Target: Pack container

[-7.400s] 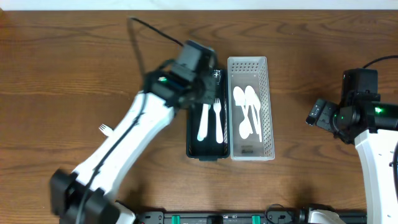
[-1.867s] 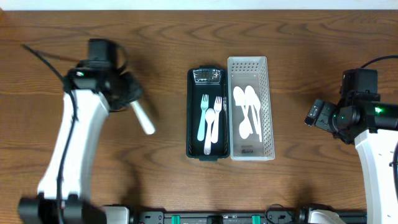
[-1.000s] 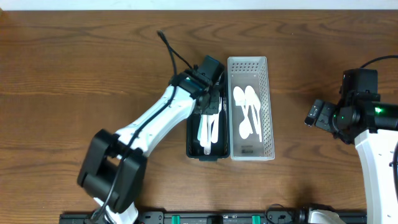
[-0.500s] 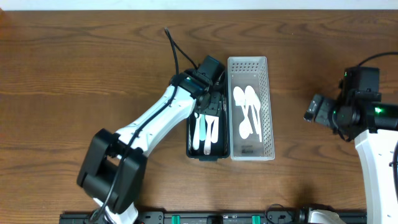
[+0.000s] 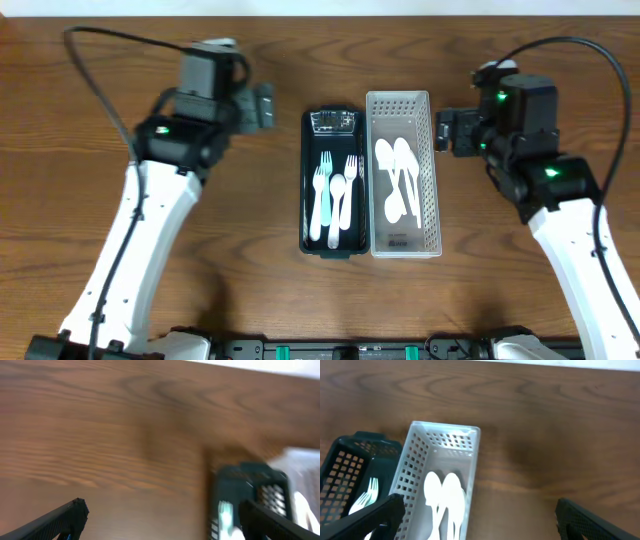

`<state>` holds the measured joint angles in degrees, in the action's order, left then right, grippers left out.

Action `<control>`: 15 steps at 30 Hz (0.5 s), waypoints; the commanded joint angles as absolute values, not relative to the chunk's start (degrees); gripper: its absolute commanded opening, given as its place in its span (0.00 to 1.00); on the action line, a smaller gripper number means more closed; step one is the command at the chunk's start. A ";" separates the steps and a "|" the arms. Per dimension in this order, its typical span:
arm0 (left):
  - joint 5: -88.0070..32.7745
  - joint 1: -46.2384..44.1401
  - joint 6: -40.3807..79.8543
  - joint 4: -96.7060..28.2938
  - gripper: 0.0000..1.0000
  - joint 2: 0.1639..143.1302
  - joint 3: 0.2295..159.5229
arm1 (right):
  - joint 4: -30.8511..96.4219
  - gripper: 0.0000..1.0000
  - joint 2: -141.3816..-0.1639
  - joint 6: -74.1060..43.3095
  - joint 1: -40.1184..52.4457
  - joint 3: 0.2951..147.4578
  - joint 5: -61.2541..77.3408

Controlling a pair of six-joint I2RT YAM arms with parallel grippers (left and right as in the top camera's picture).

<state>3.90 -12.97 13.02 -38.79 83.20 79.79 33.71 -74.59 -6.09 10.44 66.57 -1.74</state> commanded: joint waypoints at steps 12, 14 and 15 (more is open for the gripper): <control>5.32 -4.51 12.73 -44.27 0.98 79.81 80.31 | 25.93 0.99 -71.26 -4.03 11.22 66.52 -10.61; 5.67 -4.51 13.58 -45.56 0.98 77.21 79.42 | 29.04 0.99 -68.25 -6.79 11.09 66.28 -11.05; 5.69 -4.51 14.17 -45.93 0.98 75.64 78.74 | 30.39 0.99 -66.54 -8.19 11.05 65.89 -11.00</control>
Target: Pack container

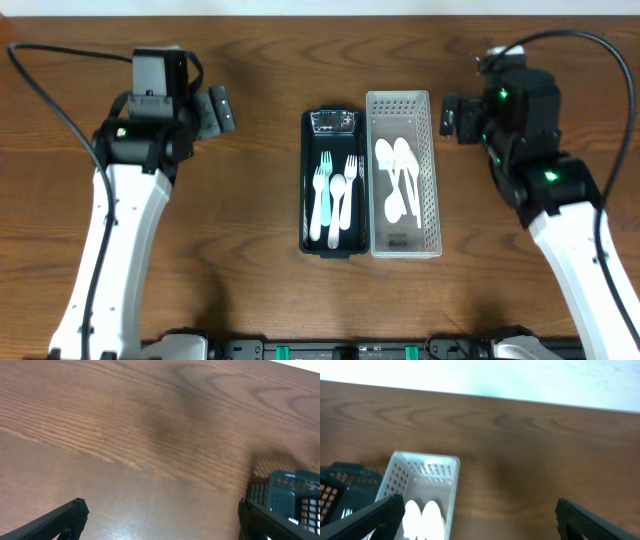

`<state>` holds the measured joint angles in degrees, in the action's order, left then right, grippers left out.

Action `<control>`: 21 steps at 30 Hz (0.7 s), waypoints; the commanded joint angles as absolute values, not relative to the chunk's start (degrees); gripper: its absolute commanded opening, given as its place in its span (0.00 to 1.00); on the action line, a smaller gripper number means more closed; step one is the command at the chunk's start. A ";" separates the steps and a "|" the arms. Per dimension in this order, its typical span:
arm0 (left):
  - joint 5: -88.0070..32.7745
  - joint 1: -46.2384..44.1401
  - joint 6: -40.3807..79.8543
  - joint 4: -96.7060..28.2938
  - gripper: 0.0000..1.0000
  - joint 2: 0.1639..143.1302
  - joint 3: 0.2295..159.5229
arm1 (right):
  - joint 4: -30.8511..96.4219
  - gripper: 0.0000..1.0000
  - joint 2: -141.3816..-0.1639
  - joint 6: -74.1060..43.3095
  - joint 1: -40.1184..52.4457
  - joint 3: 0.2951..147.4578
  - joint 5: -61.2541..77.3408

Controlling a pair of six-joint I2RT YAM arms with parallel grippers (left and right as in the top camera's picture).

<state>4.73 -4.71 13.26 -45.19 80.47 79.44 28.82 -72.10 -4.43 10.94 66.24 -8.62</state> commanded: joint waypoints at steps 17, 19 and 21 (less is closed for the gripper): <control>6.11 -5.85 16.16 -39.94 0.98 27.62 43.77 | 43.99 0.99 -27.62 -12.16 11.27 38.44 -17.56; 9.61 -5.85 16.14 -40.47 0.98 23.90 41.25 | 44.64 0.99 -27.27 -12.19 11.27 37.63 -18.02; 9.93 -5.87 16.16 -42.28 0.98 22.50 40.51 | 45.84 0.99 -27.49 -12.19 11.27 37.58 -17.78</control>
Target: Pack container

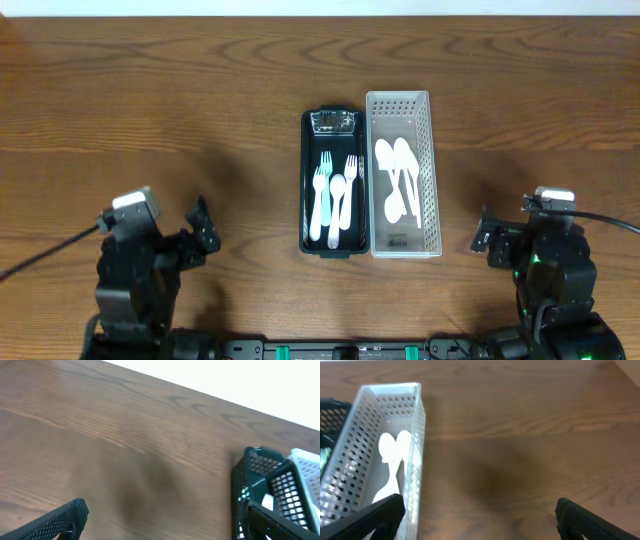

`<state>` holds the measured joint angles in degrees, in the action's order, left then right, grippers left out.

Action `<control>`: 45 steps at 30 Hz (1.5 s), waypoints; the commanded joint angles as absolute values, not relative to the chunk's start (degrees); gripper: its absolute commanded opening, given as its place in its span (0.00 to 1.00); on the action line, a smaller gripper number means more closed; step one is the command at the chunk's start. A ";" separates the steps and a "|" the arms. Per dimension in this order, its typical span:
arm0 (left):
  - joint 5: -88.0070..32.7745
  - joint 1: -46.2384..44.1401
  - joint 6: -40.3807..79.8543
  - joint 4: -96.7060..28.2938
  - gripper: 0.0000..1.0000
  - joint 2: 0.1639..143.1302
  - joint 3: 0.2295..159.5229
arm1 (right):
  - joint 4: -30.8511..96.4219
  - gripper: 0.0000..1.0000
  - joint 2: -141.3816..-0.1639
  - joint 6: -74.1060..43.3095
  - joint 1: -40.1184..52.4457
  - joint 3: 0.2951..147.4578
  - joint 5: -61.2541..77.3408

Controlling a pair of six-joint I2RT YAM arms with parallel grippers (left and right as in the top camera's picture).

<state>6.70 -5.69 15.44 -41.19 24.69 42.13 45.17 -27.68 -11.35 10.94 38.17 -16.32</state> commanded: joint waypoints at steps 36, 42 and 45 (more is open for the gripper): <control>9.93 -5.87 16.16 -53.80 0.98 22.79 40.49 | 43.03 0.99 -0.84 -7.40 2.61 22.79 -0.89; 9.93 -5.87 16.16 -53.80 0.98 22.79 40.49 | 22.87 0.99 -0.47 -6.20 2.52 12.86 0.84; 9.93 -5.87 16.16 -53.80 0.98 22.79 40.49 | 13.52 0.99 -0.32 -4.95 2.52 8.34 0.16</control>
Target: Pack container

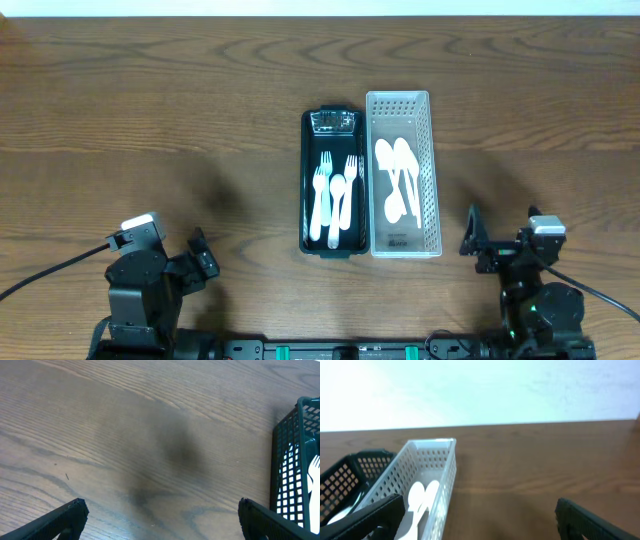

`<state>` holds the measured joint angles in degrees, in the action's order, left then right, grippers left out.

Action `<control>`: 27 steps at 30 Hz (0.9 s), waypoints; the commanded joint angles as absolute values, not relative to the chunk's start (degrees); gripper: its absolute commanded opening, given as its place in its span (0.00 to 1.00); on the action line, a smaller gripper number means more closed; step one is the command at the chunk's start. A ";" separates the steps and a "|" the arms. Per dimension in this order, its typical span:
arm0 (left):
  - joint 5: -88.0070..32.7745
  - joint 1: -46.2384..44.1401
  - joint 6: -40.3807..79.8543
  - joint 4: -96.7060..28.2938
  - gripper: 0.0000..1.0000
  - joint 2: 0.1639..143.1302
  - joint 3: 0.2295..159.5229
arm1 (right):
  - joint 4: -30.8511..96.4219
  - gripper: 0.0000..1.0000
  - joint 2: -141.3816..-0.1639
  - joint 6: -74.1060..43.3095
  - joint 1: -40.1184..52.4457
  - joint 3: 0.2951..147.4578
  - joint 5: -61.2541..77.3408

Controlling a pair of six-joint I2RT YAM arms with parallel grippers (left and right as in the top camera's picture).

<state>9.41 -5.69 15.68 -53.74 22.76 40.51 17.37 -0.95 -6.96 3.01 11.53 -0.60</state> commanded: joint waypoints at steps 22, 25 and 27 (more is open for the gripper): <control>9.93 -5.87 16.16 -53.80 0.98 22.79 40.49 | 4.08 0.99 -0.38 -4.62 2.55 0.32 -1.89; 9.93 -5.87 16.16 -53.80 0.98 22.79 40.49 | 4.05 0.99 -0.38 -4.64 2.55 0.32 -1.89; 9.93 -5.87 16.16 -53.80 0.98 22.79 40.49 | 4.05 0.99 -0.38 -4.64 2.55 0.32 -1.89</control>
